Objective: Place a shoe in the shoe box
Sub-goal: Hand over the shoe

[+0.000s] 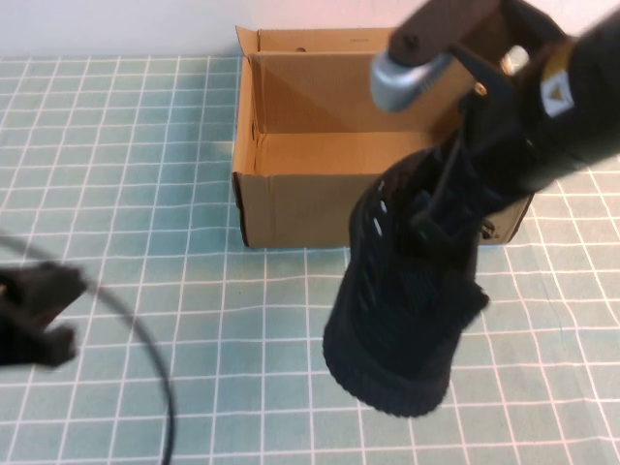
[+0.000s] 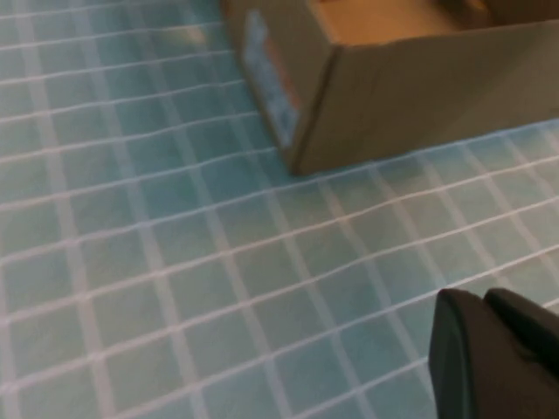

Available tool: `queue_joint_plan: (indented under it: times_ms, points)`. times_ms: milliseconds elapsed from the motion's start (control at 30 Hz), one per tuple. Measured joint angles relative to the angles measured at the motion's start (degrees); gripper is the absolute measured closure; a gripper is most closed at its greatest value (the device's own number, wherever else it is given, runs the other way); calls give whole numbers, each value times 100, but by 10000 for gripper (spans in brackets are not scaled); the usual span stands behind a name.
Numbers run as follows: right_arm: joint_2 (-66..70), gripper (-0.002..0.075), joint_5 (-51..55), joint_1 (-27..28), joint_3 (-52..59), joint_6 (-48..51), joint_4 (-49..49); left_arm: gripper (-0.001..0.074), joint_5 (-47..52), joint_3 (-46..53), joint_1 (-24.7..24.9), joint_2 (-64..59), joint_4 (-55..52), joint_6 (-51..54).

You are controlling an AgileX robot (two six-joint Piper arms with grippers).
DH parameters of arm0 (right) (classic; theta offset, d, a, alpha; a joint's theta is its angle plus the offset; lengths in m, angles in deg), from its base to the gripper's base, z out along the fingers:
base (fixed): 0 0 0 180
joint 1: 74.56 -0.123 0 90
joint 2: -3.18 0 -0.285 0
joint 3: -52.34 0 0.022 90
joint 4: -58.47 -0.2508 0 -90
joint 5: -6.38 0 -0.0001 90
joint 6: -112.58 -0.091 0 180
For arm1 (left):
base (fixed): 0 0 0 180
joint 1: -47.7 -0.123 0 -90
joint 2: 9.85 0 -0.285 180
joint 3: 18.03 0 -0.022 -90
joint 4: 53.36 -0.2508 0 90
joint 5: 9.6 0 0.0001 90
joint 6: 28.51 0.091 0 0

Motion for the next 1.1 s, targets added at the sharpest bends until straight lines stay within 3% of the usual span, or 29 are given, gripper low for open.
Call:
queue_joint_plan:
  times_ms: [200,567,667,900,967,1100]
  points:
    - [648,735,343,10,-970,-148,444,739,-68,-609,370,-1310,1808,2199]
    - [1834,735,971,10,-2771,-148,1076,727,-1507,-1768,2525,-2441,2246,3125]
    - [2025,735,1043,10,-3095,-137,1076,638,-1619,-2010,2891,-2564,2174,3441]
    - [2211,735,1017,96,-3284,-149,1182,186,-1729,-2123,3071,-2729,2150,3634]
    - [2235,735,1017,189,-3284,-149,1168,127,-1733,-2123,3071,-2776,2150,3634]
    - [2245,735,1028,404,-3284,-256,985,92,-1722,-2123,3072,-2779,2150,3572]
